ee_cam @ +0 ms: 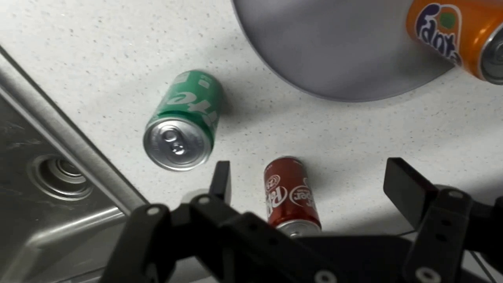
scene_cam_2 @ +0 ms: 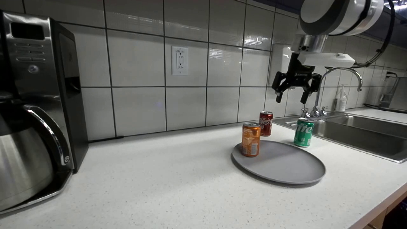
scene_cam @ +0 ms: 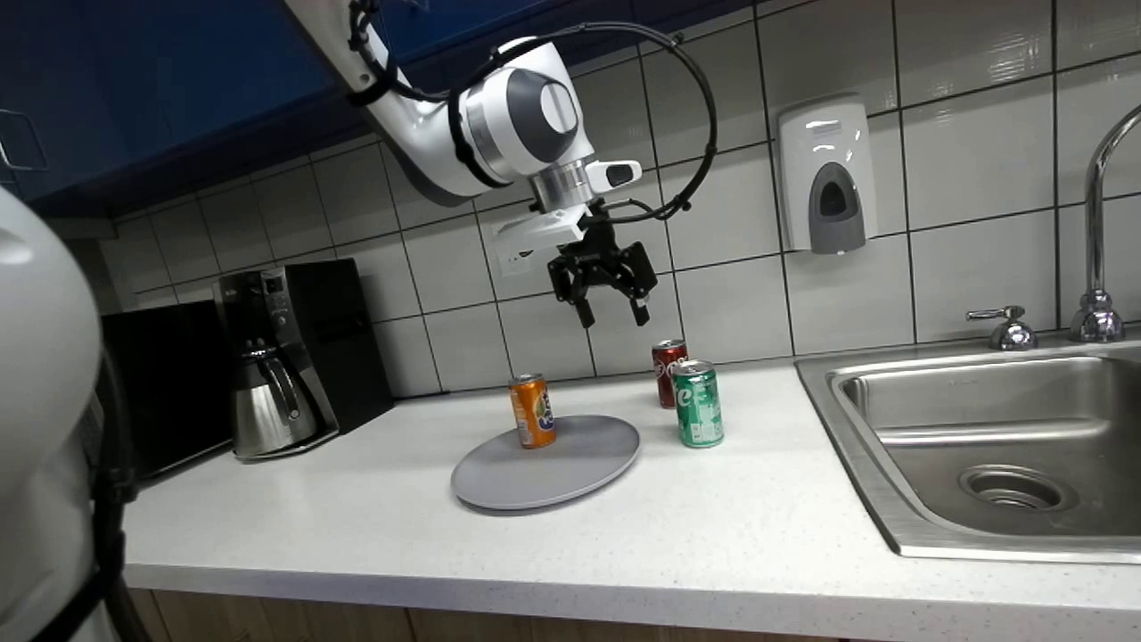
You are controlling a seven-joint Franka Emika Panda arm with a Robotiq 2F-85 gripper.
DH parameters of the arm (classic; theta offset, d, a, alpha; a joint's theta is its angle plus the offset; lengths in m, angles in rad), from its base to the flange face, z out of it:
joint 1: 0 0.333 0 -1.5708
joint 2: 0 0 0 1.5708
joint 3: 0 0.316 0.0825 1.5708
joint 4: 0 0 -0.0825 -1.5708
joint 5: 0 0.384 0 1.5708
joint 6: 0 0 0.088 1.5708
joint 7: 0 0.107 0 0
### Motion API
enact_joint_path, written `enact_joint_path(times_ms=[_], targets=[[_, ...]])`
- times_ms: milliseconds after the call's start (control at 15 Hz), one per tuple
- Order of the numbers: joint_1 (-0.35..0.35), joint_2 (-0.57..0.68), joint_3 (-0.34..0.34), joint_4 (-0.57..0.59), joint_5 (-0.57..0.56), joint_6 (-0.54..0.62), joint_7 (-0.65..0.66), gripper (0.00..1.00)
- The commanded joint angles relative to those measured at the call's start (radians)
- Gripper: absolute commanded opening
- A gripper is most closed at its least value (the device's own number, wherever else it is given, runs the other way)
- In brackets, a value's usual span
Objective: Put the cans on the grey plate
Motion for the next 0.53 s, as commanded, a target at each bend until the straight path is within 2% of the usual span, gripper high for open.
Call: enact_joint_path(times_ms=[0,467], targets=[[-0.037,-0.047,-0.013,-0.047,0.021,-0.011,-0.052,1.0],[-0.065,-0.021,-0.038,-0.047,0.021,-0.017,-0.054,1.0]])
